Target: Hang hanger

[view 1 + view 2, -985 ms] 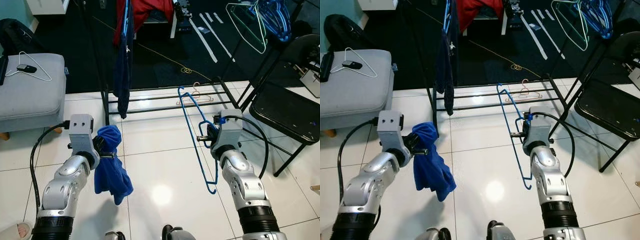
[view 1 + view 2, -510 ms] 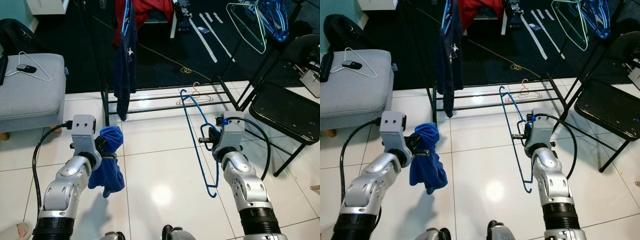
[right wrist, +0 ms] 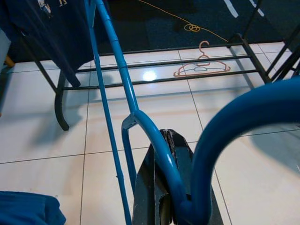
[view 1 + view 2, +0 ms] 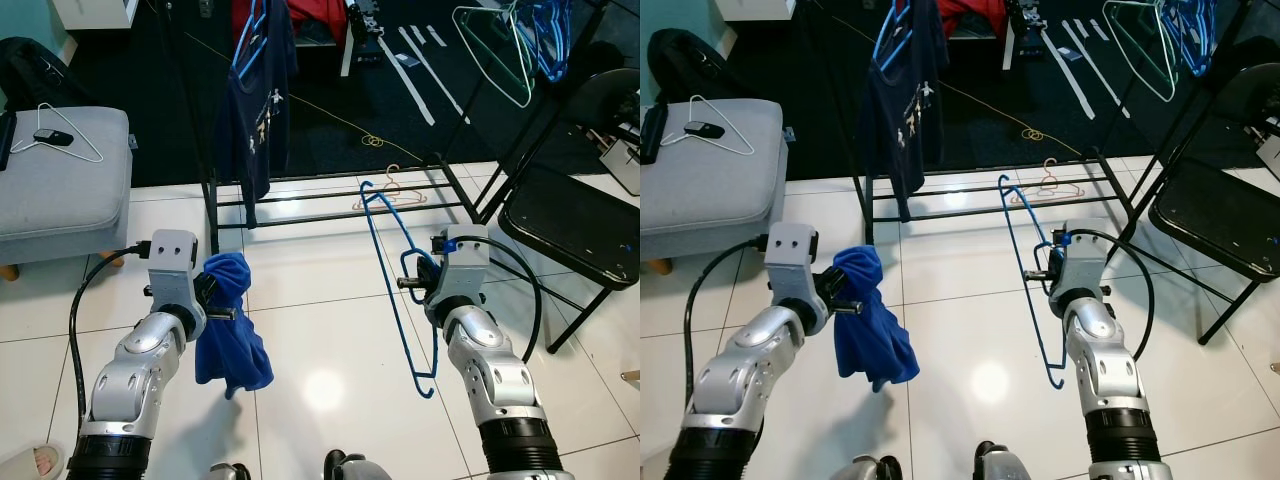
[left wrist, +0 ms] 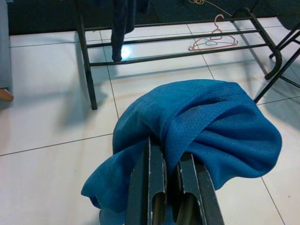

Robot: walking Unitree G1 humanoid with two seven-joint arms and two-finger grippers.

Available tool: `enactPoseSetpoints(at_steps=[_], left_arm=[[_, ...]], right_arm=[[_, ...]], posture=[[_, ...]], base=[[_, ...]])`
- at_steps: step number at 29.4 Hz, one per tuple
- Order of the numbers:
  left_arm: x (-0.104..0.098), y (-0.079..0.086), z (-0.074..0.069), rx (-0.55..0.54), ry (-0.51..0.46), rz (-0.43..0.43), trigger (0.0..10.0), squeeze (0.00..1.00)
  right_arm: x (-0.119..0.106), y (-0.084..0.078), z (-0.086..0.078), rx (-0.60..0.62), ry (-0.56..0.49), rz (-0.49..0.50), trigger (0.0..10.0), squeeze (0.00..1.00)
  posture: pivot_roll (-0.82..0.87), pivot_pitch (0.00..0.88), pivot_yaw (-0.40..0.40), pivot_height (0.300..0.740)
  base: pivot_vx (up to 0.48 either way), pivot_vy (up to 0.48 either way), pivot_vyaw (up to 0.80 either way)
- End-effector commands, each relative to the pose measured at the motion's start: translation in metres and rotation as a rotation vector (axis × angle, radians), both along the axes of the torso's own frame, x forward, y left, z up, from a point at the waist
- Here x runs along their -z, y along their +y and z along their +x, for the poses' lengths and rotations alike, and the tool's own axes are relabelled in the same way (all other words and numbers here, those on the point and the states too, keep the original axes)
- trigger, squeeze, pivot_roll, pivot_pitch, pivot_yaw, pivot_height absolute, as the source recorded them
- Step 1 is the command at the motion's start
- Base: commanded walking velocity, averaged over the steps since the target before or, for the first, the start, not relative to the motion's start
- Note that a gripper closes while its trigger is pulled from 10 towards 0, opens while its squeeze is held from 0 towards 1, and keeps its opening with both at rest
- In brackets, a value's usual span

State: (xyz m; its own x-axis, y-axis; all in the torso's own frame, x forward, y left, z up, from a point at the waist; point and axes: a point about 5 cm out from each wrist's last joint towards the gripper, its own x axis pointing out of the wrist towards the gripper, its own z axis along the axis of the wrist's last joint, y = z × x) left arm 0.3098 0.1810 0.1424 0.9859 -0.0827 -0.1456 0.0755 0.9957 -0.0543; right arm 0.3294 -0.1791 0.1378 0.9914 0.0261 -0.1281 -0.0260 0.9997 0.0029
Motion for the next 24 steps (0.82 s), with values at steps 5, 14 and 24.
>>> enactPoseSetpoints(at_steps=[5,14,24], left_arm=[[0.0,0.001,-0.002,-0.01,-0.013,0.017,10.0,0.0],[-0.016,0.021,0.003,-0.176,-0.118,0.012,10.0,0.0],[-0.007,0.007,0.001,-0.109,-0.079,-0.006,10.0,0.0]], right_arm=[[0.0,0.004,-0.001,-0.018,-0.01,0.014,10.0,0.0],[-0.006,0.017,0.001,-0.135,-0.037,-0.085,10.0,0.0],[-0.007,0.023,0.004,-0.156,-0.046,-0.099,10.0,0.0]], posture=[[-0.06,0.205,-0.055,0.74],[-0.06,0.21,-0.059,0.74],[-0.04,0.203,-0.051,0.74]], base=[[0.0,0.0,0.0],[0.0,0.0,0.36],[0.0,0.0,0.8]])
